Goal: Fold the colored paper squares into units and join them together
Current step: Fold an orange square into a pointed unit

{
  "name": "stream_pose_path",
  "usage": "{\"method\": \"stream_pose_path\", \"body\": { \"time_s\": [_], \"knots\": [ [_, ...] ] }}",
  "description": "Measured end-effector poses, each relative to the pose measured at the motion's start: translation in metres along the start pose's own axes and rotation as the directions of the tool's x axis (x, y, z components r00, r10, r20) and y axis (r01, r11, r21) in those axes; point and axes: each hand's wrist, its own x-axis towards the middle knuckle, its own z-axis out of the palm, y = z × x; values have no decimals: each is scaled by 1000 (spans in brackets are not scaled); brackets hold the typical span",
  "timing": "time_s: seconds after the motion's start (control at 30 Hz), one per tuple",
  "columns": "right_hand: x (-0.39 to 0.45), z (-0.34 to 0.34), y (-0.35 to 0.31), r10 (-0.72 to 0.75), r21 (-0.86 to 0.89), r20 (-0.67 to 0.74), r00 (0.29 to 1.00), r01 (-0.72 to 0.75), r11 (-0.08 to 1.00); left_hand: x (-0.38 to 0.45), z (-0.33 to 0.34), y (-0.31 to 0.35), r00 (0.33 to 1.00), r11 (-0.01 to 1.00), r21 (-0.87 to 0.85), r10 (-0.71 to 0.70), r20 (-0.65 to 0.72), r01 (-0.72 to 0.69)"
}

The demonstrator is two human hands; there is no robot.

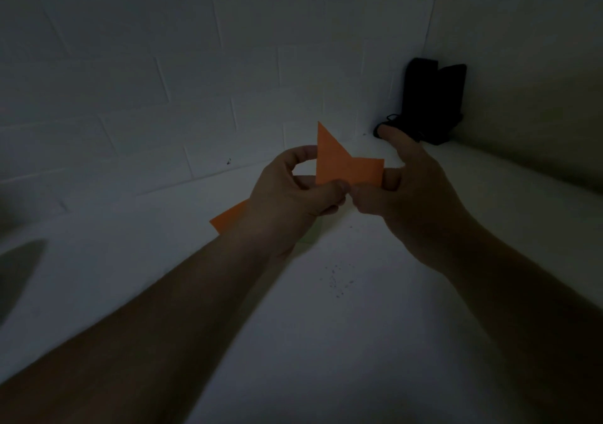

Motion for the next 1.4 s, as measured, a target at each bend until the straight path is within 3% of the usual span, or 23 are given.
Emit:
{"method": "stream_pose_path", "body": {
  "time_s": [0.2,0.4,0.67,0.97,1.13,1.4],
  "knots": [
    [6,-6,2,35,6,-83,996,-34,999,2,-2,2,999,1000,-2,-24,-32,24],
    [4,-4,4,42,42,-11,999,-42,998,3,-2,1,999,999,-25,-36,-31,36],
    [11,-10,8,30,1,-58,998,-30,1000,2,-3,1,1000,999,30,-17,-17,18],
    [15,-13,12,45,229,-6,999,-42,973,8,-17,8,995,999,30,-15,-96,18],
    [13,-6,11,59,287,40,997,-68,956,5,-10,8,996,999,-31,-39,-76,37],
    [8,1,3,78,304,-31,996,-65,950,0,1,3,998,993,-94,-66,-1,66]
  ]
}}
